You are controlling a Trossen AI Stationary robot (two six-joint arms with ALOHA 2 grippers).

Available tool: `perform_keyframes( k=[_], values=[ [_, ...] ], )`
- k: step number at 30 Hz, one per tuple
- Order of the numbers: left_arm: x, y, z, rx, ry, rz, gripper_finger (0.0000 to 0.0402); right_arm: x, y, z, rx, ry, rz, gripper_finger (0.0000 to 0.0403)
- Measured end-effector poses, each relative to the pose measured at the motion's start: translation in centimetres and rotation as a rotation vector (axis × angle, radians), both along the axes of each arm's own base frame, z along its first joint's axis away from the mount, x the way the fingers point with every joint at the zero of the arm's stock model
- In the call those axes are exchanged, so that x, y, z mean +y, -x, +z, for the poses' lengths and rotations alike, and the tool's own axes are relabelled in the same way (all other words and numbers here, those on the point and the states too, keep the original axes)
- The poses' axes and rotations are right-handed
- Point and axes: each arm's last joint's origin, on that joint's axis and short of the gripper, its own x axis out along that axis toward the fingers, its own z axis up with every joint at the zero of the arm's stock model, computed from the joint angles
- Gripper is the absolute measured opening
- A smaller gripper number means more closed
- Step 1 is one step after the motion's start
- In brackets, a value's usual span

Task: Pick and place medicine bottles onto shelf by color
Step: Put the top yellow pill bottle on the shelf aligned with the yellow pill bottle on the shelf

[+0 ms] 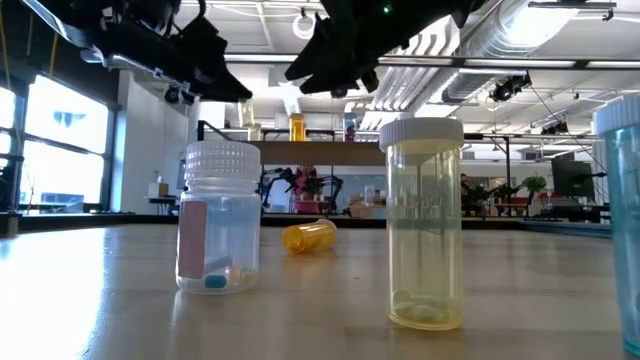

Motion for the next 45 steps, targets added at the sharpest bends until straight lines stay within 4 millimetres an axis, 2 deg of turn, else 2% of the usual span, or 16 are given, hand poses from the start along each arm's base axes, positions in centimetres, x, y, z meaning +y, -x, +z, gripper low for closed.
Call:
perform_keyframes(
  k=[5, 10, 23, 45],
  values=[
    [1.3, 0.5, -0.5, 0.013, 0.017, 0.066, 0.0107, -0.1, 0.0, 0.0, -0.004, 0.018, -0.037, 0.0211],
    [1.8, 0.5, -0.8, 0.009, 0.025, 0.052, 0.0106, -0.4, 0.0, 0.1, -0.005, 0.018, -0.044, 0.0211],
    [2.2, 0.1, -1.7, 0.046, 0.058, 0.052, 0.0106, -0.4, 0.0, 0.0, -0.004, 0.019, -0.044, 0.0211],
    [2.3, 0.0, -1.8, 0.053, 0.055, 0.05, 0.0119, -0.4, 0.0, 0.0, -0.002, 0.019, -0.044, 0.0211]
  ],
)
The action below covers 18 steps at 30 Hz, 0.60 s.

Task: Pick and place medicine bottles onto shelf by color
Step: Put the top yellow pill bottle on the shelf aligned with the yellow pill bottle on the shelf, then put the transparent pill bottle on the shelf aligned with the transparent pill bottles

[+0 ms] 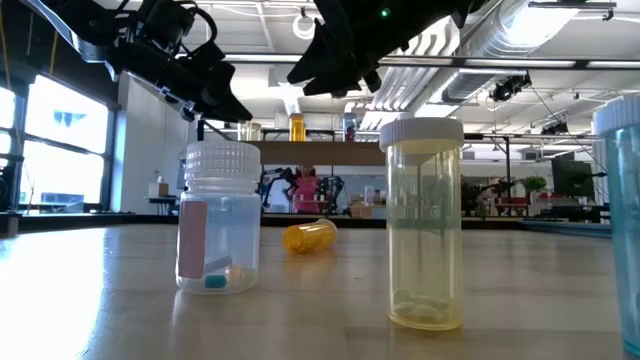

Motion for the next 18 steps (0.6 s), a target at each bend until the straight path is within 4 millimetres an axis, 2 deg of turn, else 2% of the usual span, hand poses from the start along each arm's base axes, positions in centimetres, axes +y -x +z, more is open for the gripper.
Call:
perform_keyframes(
  k=[10, 18],
  values=[
    [0.02, -0.03, -0.02, -0.002, -0.002, 0.0, 0.0173, 0.0, 0.01, -0.02, 0.001, 0.0, 0.0, 0.0211],
    [0.03, -0.04, 0.08, -0.014, -0.002, 0.002, 0.0181, 0.0, 0.03, -0.06, 0.005, -0.001, 0.0, 0.0211]
  ],
)
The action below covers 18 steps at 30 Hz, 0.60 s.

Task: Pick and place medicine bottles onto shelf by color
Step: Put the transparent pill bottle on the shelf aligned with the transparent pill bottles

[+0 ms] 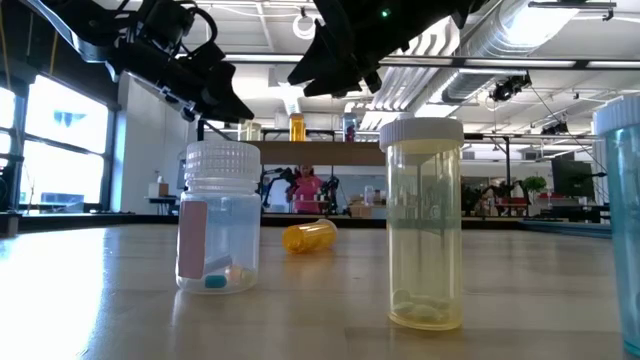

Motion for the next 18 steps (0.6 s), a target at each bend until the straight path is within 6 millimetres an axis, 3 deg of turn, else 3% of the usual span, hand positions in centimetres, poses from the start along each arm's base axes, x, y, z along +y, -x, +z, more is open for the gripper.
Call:
perform_keyframes(
  k=[18],
  values=[
    [-0.9, 1.0, 2.0, -0.095, -0.044, 0.003, 0.0182, 0.0, 0.0, -0.1, 0.008, -0.002, 0.0, 0.0211]
  ],
)
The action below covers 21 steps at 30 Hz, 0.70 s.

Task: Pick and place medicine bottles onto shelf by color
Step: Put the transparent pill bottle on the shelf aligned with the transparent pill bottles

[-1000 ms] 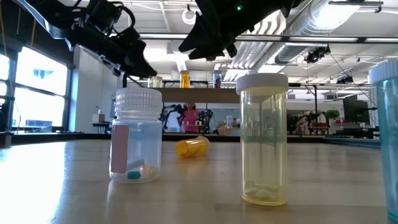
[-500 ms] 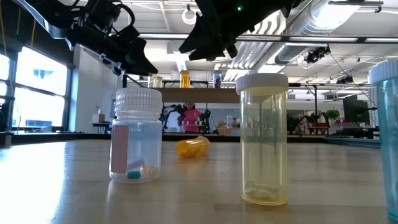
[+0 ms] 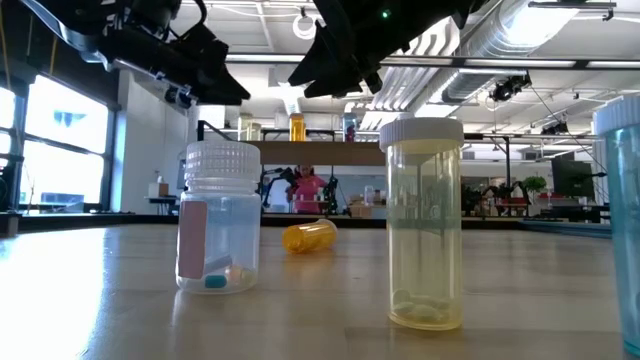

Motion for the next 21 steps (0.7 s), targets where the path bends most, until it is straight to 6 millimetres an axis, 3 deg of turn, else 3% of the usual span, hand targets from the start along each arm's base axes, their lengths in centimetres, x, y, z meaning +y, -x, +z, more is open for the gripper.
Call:
perform_keyframes(
  k=[10, 21],
  values=[
    [-1.8, 1.2, 1.3, -0.067, 0.052, -0.148, 0.0182, 0.0, 0.9, 0.0, 0.063, -0.052, -0.027, 0.0211],
    [-4.1, 1.4, 0.4, 0.029, 0.188, -0.318, 0.0182, 1.3, 3.7, 1.4, 0.176, -0.155, 0.026, 0.0211]
  ],
)
